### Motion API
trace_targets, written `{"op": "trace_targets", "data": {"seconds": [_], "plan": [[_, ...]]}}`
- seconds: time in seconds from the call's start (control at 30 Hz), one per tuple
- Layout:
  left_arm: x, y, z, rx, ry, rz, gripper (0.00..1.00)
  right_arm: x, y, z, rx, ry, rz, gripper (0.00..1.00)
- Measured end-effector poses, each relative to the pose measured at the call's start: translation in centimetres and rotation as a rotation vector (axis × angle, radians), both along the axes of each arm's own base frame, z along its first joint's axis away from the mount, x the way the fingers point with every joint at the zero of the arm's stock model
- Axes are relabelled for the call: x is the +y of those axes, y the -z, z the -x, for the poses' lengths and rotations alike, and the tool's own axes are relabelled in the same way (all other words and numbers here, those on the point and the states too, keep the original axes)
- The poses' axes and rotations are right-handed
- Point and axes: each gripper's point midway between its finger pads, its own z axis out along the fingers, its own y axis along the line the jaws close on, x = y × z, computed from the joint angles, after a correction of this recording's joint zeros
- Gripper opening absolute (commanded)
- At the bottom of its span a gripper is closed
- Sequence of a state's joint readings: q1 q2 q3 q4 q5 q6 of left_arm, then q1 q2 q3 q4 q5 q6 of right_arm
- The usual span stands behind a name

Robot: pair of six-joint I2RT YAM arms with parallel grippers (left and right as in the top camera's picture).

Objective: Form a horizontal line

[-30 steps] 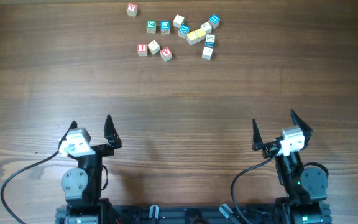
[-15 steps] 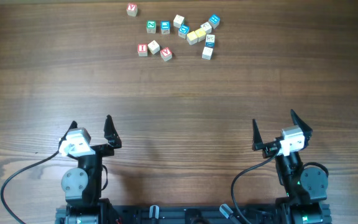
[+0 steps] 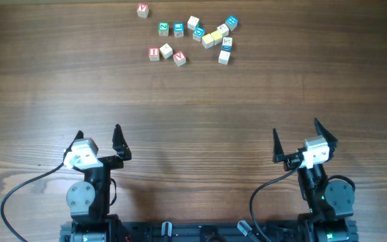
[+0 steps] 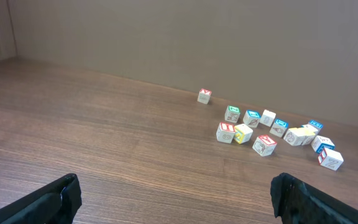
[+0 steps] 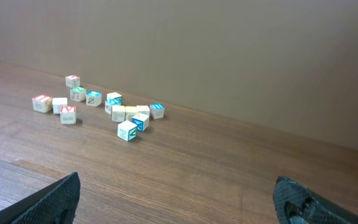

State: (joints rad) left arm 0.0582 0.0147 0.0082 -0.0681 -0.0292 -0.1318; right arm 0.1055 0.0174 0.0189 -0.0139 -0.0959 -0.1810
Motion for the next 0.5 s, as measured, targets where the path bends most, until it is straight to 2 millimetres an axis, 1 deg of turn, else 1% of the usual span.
{"op": "trace_targets", "data": {"seconds": [0.5], "plan": [[0.0,-0.01,0.0,0.0,0.0,0.0,1.0,0.0,0.0,0.0,0.0,0.0,0.0,1.0]]}}
